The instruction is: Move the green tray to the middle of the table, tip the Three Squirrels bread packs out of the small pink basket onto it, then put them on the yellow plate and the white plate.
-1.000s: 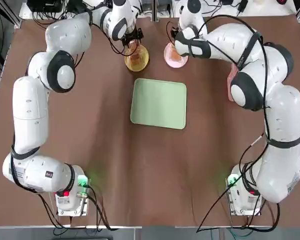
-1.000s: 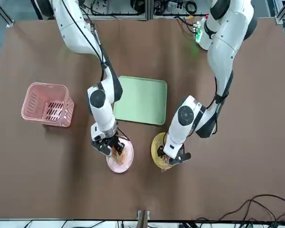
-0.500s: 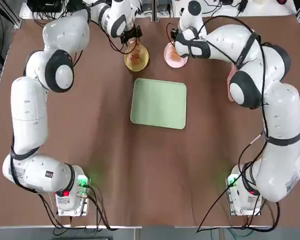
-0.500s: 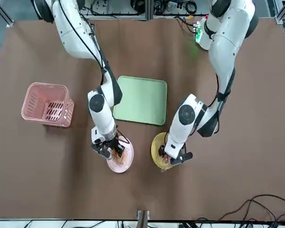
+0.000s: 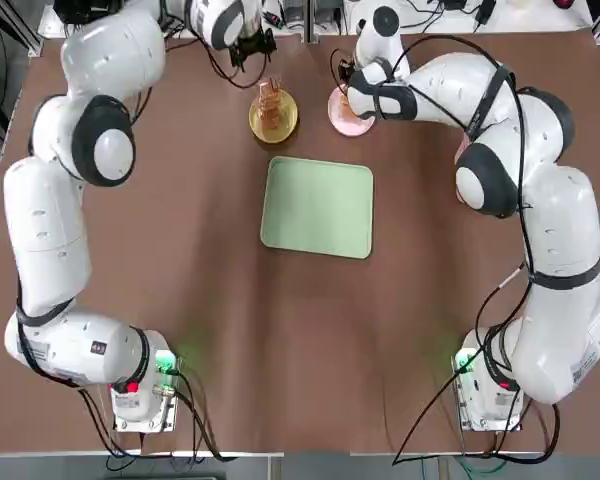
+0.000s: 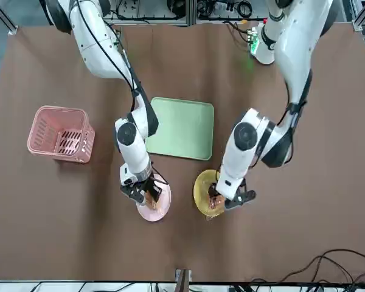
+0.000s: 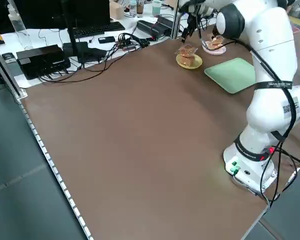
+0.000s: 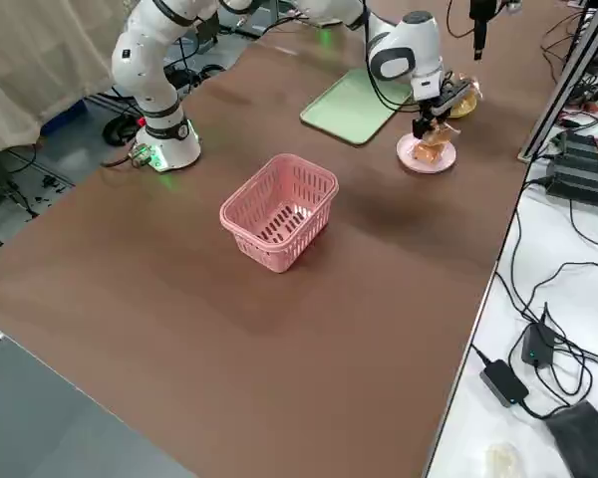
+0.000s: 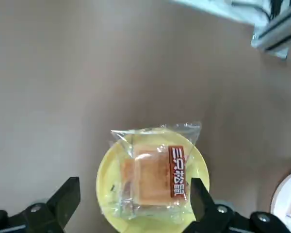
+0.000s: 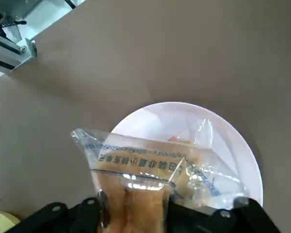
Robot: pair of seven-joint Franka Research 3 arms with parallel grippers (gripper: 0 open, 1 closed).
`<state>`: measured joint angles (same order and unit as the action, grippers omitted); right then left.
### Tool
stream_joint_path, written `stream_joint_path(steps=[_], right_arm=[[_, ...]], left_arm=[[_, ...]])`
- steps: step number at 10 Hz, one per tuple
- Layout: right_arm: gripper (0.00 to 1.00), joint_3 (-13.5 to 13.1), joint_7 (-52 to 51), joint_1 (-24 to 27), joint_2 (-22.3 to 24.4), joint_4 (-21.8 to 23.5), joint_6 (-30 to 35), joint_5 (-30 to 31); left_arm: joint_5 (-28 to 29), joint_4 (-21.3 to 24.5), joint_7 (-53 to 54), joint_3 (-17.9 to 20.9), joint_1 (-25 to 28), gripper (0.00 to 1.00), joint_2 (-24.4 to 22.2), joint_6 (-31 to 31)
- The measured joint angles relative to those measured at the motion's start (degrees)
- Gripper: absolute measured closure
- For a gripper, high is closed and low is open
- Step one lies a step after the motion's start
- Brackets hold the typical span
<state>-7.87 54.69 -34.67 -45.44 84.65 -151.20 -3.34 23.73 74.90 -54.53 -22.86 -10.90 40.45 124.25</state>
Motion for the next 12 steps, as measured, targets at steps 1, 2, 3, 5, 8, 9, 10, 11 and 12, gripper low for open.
stream_joint_path(steps=[1, 2, 3, 5, 8, 9, 10, 11, 12], right_arm=[[0.57, 0.0, 0.0, 0.0, 0.0, 0.0, 0.0, 0.0], [0.56, 0.0, 0.0, 0.0, 0.0, 0.0, 0.0, 0.0], [0.56, 0.0, 0.0, 0.0, 0.0, 0.0, 0.0, 0.0], [0.54, 0.0, 0.0, 0.0, 0.0, 0.0, 0.0, 0.0], [0.45, 0.0, -0.3, 0.2, -0.1, 0.0, 0.0, 0.0], [0.44, 0.0, -0.4, 0.3, -0.2, 0.0, 0.0, 0.0], [0.44, 0.0, -0.6, 0.4, -0.2, 0.0, 0.0, 0.0], [0.44, 0.0, -1.0, 0.5, -0.2, 0.0, 0.1, 0.0], [0.40, 0.0, -1.1, 0.5, -0.2, 0.0, 0.1, 0.0]], left_arm=[[-0.7, 0.1, 0.2, 0.0, 1.3, 0.00, -2.6, -2.1], [-1.8, 0.2, 1.3, -0.1, 2.8, 0.00, -4.9, -4.7], [-3.1, 0.3, 3.1, -0.1, 4.3, 0.00, -6.8, -6.9], [-4.6, 0.4, 7.4, -0.1, 7.2, 0.00, -9.3, -10.1], [-8.9, 0.4, 19.4, 0.0, 13.2, 0.00, -12.8, -15.8], [-9.8, 0.4, 23.4, 0.0, 15.6, 0.00, -14.1, -17.9], [-10.1, 0.4, 26.9, 0.0, 17.4, 0.00, -15.2, -19.8], [-10.2, 0.4, 29.4, -0.1, 18.6, 0.00, -16.0, -21.1], [-10.2, 0.4, 30.8, -0.1, 19.3, 0.00, -16.3, -21.6]])
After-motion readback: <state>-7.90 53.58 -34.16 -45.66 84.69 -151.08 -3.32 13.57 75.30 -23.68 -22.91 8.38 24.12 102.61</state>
